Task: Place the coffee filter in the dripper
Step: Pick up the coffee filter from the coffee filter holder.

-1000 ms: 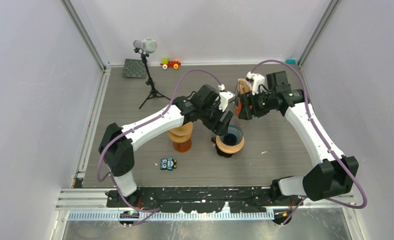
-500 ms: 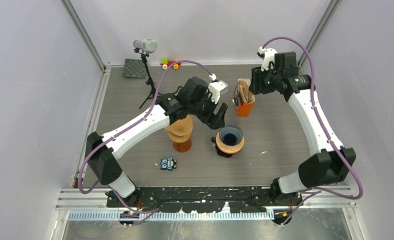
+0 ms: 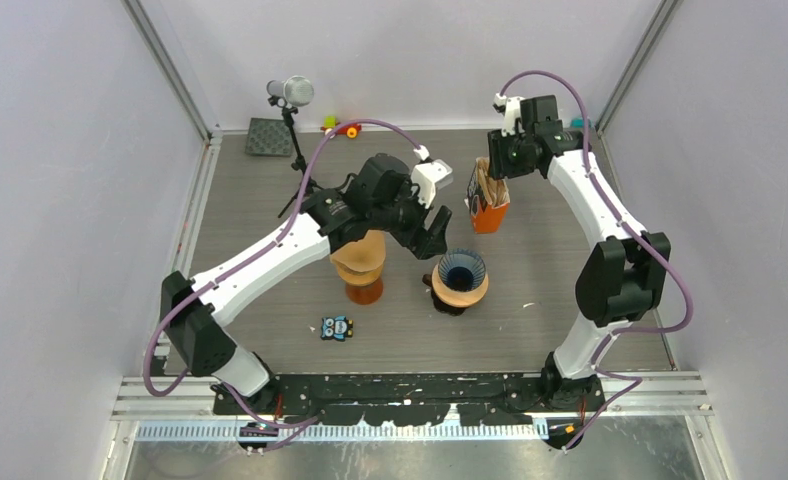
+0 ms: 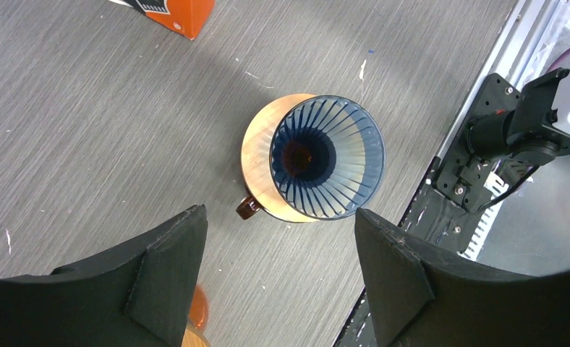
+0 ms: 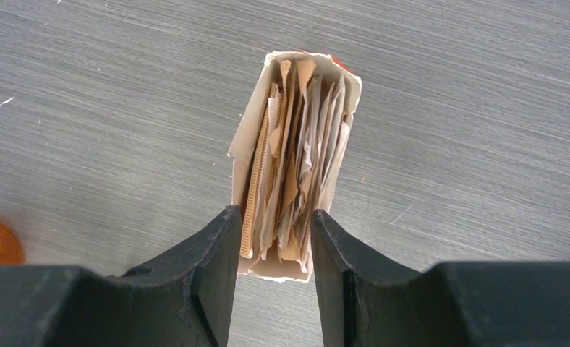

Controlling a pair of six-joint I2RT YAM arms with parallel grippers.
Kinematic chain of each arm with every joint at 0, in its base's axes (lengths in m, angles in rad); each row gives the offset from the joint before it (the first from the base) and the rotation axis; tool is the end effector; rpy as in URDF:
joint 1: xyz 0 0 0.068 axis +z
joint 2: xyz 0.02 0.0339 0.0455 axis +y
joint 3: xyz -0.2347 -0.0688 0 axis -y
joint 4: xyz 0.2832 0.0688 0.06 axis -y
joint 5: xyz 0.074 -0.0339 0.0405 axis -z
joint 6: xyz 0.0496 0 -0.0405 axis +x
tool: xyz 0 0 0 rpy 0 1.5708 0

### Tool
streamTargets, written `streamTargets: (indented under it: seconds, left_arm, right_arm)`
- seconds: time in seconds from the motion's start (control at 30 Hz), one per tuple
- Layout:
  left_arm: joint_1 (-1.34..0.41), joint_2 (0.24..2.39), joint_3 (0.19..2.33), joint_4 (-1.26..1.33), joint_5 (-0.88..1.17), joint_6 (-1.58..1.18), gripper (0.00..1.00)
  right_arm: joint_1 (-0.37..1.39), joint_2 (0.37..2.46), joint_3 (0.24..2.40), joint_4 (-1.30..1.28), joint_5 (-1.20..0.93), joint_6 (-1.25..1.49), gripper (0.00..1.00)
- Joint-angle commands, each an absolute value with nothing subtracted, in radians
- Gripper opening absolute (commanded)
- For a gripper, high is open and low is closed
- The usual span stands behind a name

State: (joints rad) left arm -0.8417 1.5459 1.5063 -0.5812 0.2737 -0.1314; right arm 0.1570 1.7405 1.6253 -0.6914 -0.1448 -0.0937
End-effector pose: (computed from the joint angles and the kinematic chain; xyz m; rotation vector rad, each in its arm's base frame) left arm 0.2555 -0.3062 0.3260 0.9479 2.0897 -0.8290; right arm 0.4266 0.0748 0.2830 -0.3656 2.3476 0.2024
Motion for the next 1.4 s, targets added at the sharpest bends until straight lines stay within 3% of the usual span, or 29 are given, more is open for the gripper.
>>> streamTargets:
  seconds: [0.0,0.23,0.9,1.03,1.2,1.37]
  left_arm:
    - [-0.833,1.493,1.494,-0.542,0.287,-0.111,0.77]
    - [-0.828,1.477,1.478,-0.535,0.288,-0.107,0.77]
    - [-0.825,1.462,1.465,-0.529,0.29,-0.101,0.77]
    - [-0.824,1.461,1.462,-0.528,0.291,-0.099,0.77]
    - [-0.822,1.458,1.461,-0.527,0.293,-0.098,0.77]
    - [-0.821,1.457,1.459,-0.525,0.297,-0.097,0.77]
  right_arm:
    - [0.175,1.741,1.674,-0.628,-0.121,-0.104,0.44]
    - [0.184,1.761,1.675,-0.621,-0.111,-0.109,0.37]
    - [0.187,1.749,1.726,-0.637,-0.092,-0.109,0.04]
    - [0.187,1.734,1.752,-0.651,-0.09,-0.107,0.02]
    - [0.186,1.714,1.753,-0.656,-0.078,-0.112,0.06]
    - [0.187,1.718,1.738,-0.667,-0.063,-0.125,0.38]
